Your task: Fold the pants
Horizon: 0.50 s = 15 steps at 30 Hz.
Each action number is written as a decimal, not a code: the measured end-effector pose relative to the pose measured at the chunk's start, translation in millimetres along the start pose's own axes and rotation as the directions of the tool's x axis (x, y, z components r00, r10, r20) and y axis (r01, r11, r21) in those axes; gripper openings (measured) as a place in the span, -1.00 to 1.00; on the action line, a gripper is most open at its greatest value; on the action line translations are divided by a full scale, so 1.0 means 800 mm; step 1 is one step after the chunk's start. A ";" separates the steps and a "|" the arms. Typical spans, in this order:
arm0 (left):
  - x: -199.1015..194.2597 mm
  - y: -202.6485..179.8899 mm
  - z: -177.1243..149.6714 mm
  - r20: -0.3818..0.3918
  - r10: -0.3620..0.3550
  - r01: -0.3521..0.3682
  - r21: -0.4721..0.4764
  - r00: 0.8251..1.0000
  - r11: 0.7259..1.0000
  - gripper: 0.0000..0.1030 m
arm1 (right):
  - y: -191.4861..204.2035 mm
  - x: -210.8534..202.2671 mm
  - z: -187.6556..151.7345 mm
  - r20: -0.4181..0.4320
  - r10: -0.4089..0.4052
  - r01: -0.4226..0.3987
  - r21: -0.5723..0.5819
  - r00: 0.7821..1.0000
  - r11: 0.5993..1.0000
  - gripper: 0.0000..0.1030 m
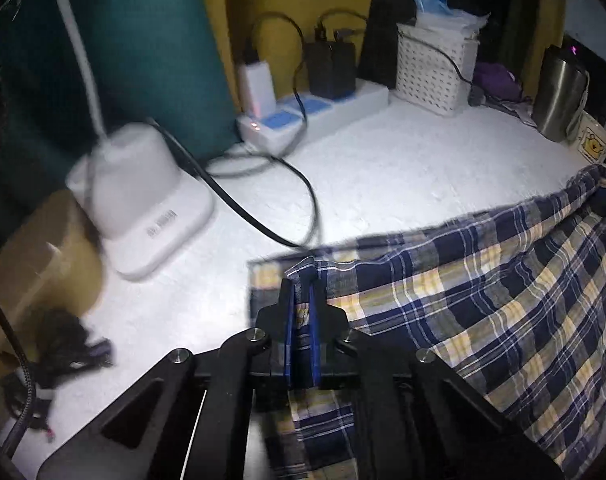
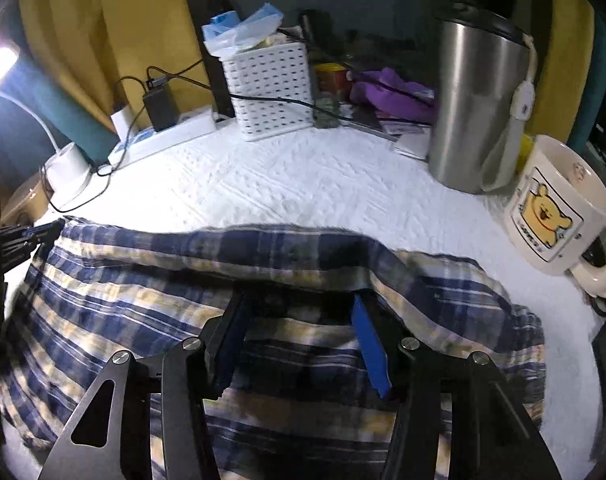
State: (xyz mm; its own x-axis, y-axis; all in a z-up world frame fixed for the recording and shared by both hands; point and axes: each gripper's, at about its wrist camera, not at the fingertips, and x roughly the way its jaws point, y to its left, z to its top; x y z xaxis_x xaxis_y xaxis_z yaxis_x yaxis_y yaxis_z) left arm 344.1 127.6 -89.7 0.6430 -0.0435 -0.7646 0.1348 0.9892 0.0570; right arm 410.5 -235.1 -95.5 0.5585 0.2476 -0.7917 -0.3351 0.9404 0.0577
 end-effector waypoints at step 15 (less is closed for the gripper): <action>0.024 0.047 0.007 -0.044 0.021 -0.024 -0.085 0.999 0.996 -0.41 | 0.007 0.042 0.003 -0.059 -0.051 0.051 0.000 0.997 0.999 0.05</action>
State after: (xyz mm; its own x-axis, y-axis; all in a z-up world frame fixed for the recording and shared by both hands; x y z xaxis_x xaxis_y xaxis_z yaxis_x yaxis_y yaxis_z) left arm 365.9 162.8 -98.9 0.6116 -0.0170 -0.7910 0.0544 0.9983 0.0207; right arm 429.1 -220.9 -120.7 0.5287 0.1853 -0.8283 -0.3066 0.9517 0.0172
